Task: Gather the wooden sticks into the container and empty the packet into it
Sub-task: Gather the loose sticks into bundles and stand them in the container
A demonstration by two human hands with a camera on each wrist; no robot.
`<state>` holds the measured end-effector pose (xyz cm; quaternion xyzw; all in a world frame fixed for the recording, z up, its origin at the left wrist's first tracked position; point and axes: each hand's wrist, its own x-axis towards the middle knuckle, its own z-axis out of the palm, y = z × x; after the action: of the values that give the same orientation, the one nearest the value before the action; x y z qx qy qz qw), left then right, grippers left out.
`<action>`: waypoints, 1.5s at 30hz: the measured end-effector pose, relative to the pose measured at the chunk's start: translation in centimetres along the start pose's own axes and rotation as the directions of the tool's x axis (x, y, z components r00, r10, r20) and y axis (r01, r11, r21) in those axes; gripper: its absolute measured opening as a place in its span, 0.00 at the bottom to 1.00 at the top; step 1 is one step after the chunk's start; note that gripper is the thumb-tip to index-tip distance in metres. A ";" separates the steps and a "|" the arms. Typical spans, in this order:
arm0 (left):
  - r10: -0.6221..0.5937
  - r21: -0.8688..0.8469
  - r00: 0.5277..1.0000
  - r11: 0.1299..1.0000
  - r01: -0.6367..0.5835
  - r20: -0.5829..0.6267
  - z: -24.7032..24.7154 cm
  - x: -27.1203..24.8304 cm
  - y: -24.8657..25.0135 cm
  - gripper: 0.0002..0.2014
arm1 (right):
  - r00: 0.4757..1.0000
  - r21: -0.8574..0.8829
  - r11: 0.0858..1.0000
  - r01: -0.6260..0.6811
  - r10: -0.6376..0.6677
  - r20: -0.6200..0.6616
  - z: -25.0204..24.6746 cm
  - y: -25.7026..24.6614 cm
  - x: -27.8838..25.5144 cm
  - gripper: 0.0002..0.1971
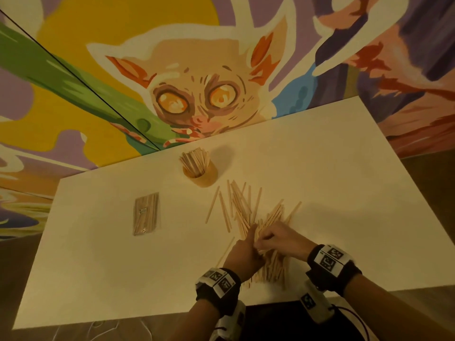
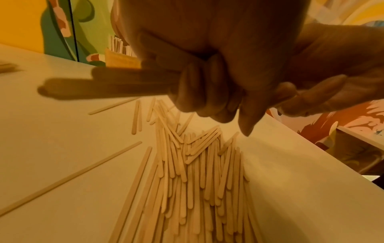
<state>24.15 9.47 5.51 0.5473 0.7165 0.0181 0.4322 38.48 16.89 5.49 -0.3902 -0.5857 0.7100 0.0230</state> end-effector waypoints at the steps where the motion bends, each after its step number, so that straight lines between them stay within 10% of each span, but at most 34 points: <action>1: -0.006 -0.025 1.000 1.000 0.006 0.002 -0.1 0.0 0.0 0.46 | 0.999 0.006 1.000 0.009 -0.009 0.033 -0.2 0.0 -0.1 0.07; 11: 0.014 -0.073 0.999 0.997 -0.011 0.042 -2.5 -0.3 -1.3 0.22 | 0.997 0.305 0.952 -0.012 0.034 -0.069 -2.5 2.0 -0.2 0.04; 18: -0.036 -0.549 0.994 0.835 -0.025 -0.100 -4.8 -1.2 -2.4 0.12 | 0.987 0.507 0.862 -0.020 0.096 -0.125 -4.1 2.1 -0.3 0.05; 38: -0.195 -0.779 0.928 0.612 -0.138 -0.318 -2.4 -0.9 1.1 0.07 | 0.870 0.185 0.982 0.035 0.061 -0.489 -0.8 1.0 1.6 0.21; 45: -0.347 -0.963 0.932 0.269 -0.005 -0.102 -3.2 -0.6 1.2 0.13 | 0.779 0.060 0.950 0.307 -0.214 -0.589 -0.3 0.0 1.2 0.19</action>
<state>23.01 10.91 8.43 0.0905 0.6736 0.4741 0.5598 37.81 17.71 4.87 -0.4985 -0.5435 0.5910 0.3268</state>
